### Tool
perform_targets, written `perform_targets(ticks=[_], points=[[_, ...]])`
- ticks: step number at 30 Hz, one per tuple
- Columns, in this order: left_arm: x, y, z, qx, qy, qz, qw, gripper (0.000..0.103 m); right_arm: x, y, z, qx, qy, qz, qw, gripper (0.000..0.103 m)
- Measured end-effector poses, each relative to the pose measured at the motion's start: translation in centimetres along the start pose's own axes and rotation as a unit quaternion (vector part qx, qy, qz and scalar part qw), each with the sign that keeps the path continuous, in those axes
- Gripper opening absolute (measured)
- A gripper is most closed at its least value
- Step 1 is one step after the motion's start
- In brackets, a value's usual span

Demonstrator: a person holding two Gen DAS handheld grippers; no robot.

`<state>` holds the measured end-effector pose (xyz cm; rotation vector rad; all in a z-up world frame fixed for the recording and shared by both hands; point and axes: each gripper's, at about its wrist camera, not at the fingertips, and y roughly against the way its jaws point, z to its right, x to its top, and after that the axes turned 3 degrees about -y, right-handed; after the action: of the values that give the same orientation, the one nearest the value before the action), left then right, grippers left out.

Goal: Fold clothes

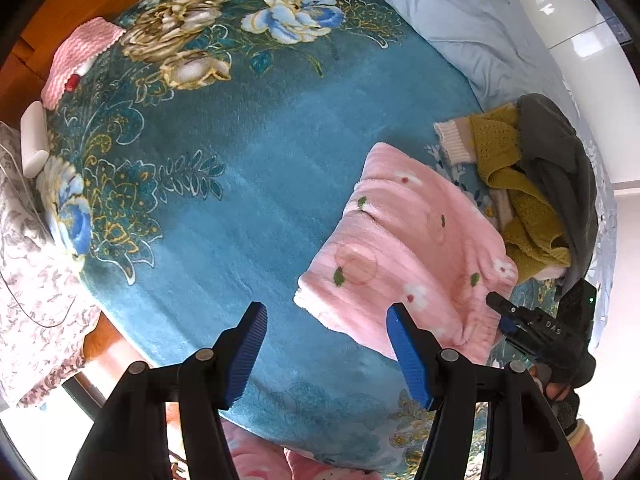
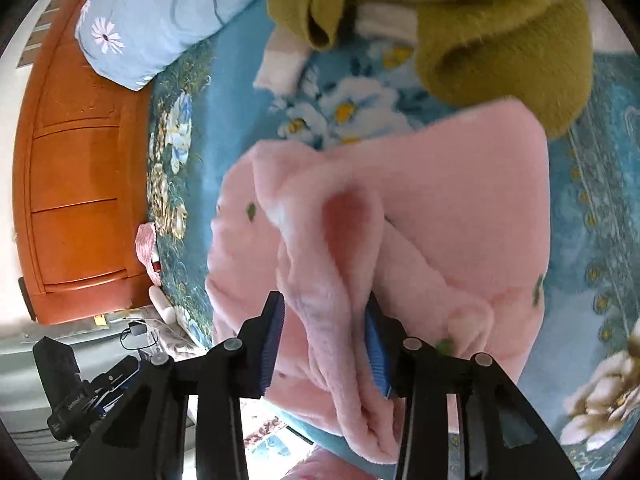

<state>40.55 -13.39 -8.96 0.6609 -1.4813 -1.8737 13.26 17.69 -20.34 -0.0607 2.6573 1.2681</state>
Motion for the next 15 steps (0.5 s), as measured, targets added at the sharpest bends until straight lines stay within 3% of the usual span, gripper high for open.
perform_targets(ticks=[3,9,11,15], points=[[0.2,0.2,0.1,0.000,-0.001,0.002,1.0000,0.066,-0.5,1.0,-0.4,0.006,-0.006,0.015,1.000,0.015],[0.2,-0.3,0.4,-0.002,-0.004,-0.006,1.0000,0.066,-2.8,6.3,-2.9,0.112,0.025,0.053,0.992,0.014],[0.1,-0.8,0.5,-0.002,-0.005,-0.014,0.9999,0.066,-3.6,6.2,-1.7,0.092,0.023,0.049,0.994,0.014],[-0.1,-1.1,1.3,0.000,-0.021,-0.024,0.9995,0.066,-4.5,3.1,1.7,-0.004,0.004,0.023,1.000,0.014]])
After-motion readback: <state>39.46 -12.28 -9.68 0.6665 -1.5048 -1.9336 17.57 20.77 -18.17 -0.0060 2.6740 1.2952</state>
